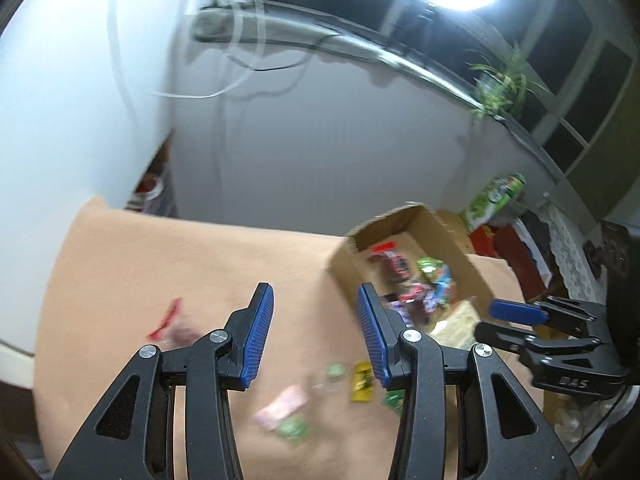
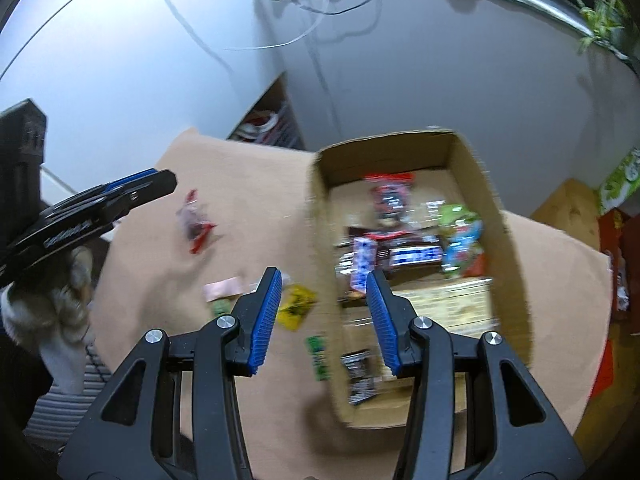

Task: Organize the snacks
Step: 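Grasp the pink wrapped candy with right tool while left tool grasps clear date bag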

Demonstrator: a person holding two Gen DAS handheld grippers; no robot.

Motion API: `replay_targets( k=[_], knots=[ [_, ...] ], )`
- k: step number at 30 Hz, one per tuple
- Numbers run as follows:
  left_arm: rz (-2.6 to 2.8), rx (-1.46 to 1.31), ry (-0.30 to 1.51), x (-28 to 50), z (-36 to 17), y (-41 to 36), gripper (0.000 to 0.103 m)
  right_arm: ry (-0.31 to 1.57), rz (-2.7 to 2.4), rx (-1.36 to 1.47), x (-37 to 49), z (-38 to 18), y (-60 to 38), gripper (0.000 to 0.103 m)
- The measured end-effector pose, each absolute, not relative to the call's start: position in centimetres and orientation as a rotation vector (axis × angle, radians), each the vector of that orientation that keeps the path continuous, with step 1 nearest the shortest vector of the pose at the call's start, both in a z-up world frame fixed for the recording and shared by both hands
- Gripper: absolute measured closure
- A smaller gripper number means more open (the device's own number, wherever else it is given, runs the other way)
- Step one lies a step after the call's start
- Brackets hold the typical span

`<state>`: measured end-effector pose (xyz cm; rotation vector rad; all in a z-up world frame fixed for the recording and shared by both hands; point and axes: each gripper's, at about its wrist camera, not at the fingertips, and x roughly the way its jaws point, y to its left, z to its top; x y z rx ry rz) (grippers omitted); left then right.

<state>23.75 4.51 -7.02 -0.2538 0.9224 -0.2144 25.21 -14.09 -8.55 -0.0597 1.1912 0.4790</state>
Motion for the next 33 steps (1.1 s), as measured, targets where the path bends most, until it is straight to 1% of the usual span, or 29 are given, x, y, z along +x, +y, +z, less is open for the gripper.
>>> replay_targets(
  k=[4,9,19,24,33],
  knots=[
    [-0.16,-0.283,0.947,22.9,-8.2,7.5,0.061,1.221,0.546,-0.081,23.7,-9.6,-11.0,0.057],
    [-0.116,-0.336,0.99,21.8,-10.2,10.2,0.061,1.309,0.614,-0.039,22.4,-12.5,-7.8,0.057],
    [-0.129,-0.448,1.062,21.6,-13.0,11.8,0.061,1.523,0.555,0.212,24.1,-19.7,-5.1,0.057],
    [-0.152,-0.511,1.1,22.4,-14.3,11.8,0.061,1.594,0.512,0.305,25.4,-22.1,-4.2,0.057],
    [-0.156,-0.645,1.144,24.1,-16.2,12.6,0.061,1.593,0.462,0.202,25.7,-22.9,-1.3,0.057]
  ],
)
